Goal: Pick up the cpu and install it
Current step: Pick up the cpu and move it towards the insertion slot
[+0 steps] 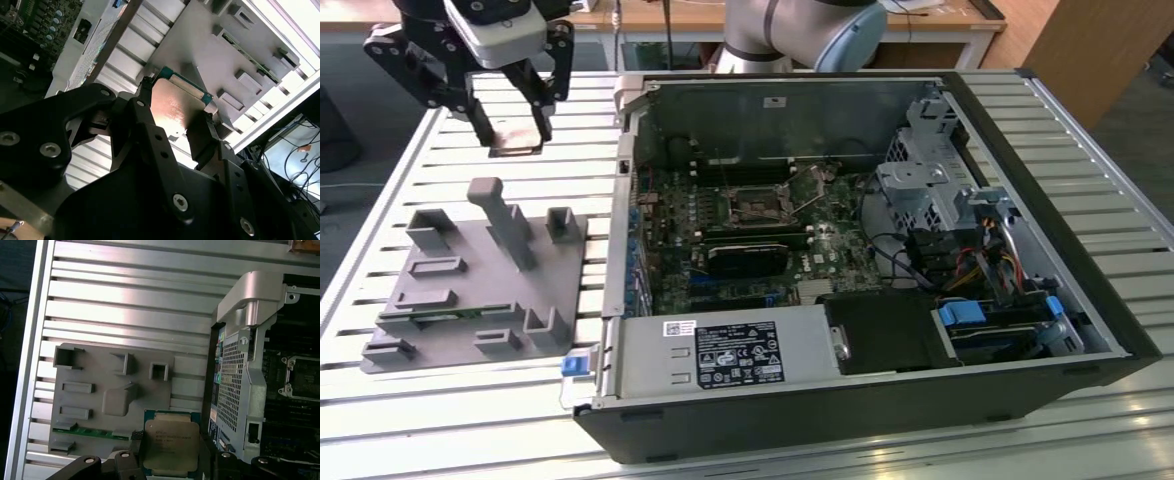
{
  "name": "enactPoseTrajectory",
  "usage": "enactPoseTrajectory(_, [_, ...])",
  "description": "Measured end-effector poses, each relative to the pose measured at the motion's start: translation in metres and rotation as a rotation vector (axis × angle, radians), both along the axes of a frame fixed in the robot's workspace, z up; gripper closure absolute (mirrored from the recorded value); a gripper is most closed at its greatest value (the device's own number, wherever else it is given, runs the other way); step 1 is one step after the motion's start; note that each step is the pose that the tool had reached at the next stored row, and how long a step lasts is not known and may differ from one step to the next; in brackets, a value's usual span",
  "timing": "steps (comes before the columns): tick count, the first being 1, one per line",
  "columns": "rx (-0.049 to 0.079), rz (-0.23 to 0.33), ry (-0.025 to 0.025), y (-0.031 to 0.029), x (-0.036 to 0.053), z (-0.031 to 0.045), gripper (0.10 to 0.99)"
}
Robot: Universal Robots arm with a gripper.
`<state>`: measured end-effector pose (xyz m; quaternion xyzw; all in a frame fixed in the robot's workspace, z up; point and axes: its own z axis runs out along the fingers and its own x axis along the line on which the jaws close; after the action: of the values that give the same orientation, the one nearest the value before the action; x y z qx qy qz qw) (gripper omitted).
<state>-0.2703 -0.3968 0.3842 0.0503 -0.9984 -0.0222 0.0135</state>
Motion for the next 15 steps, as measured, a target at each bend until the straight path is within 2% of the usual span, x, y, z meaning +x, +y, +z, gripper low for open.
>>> enactPoseTrajectory(6, [0.0,0.0,0.0001,0.001,0.0132,-0.0003,0.557])
enactPoseTrajectory(15, [0.001,0.0,0.0,0.0023,0.0261,-0.0008,0.557])
